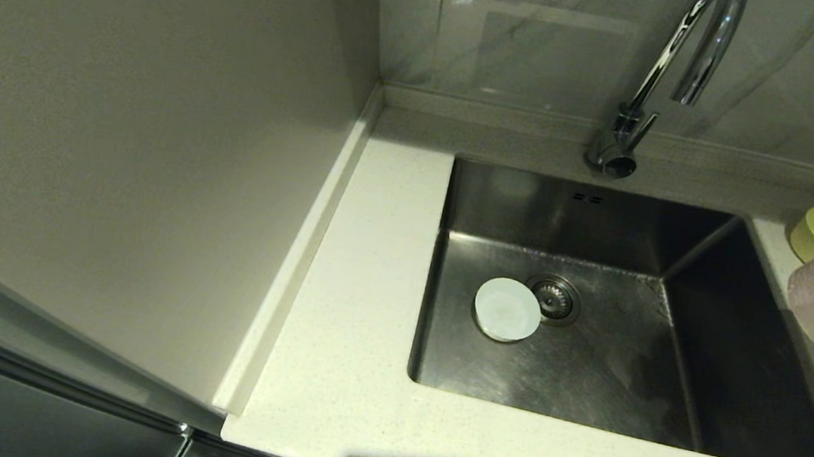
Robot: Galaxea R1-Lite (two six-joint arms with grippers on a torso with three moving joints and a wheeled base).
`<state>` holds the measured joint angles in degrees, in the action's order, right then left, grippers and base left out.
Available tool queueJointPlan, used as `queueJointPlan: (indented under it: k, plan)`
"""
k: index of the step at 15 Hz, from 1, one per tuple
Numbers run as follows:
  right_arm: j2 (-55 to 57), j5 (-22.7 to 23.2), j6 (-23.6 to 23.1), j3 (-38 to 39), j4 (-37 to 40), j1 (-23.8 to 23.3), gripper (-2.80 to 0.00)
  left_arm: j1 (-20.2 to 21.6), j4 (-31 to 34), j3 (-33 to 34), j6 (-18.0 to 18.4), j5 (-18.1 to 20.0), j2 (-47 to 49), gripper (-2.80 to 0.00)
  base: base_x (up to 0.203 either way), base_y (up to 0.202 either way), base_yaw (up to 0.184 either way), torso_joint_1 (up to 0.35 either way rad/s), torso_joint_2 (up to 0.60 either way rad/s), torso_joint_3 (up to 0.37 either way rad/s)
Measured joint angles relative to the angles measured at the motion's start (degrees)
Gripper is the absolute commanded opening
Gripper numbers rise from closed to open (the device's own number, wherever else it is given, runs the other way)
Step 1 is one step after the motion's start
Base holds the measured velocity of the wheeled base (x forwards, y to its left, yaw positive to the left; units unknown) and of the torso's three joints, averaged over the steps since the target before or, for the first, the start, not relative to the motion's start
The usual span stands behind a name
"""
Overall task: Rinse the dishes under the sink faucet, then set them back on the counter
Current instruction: Put a bowl back to the table from the sink
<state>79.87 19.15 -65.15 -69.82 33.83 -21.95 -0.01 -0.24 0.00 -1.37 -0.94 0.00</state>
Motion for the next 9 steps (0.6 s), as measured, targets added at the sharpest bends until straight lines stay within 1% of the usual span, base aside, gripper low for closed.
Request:
queueJointPlan:
  k: [1, 3, 5, 7, 9]
  plan:
    - [-0.2, -2.4, -4.3, 0.9, 0.0, -1.6, -2.80, 0.0, 0.0, 0.0, 0.0, 0.0, 0.0, -2.80, 0.000, 0.000, 0.000, 0.000, 0.00, 0.000]
    - [0.2, -6.9, -10.3, 2.2, -0.3, -4.2, -2.80, 0.0, 0.0, 0.0, 0.0, 0.0, 0.0, -2.80, 0.000, 0.000, 0.000, 0.000, 0.00, 0.000]
    - [1.1, -9.1, -11.6, 3.3, -1.8, -5.3, -2.80, 0.0, 0.0, 0.0, 0.0, 0.0, 0.0, -2.80, 0.000, 0.000, 0.000, 0.000, 0.00, 0.000]
    - [2.5, -11.3, -11.8, 5.5, -7.0, -5.8, -2.80, 0.0, 0.0, 0.0, 0.0, 0.0, 0.0, -2.80, 0.000, 0.000, 0.000, 0.000, 0.00, 0.000]
    - [4.3, -12.4, -11.9, 7.8, -13.1, -5.9, -2.80, 0.0, 0.0, 0.0, 0.0, 0.0, 0.0, -2.80, 0.000, 0.000, 0.000, 0.000, 0.00, 0.000]
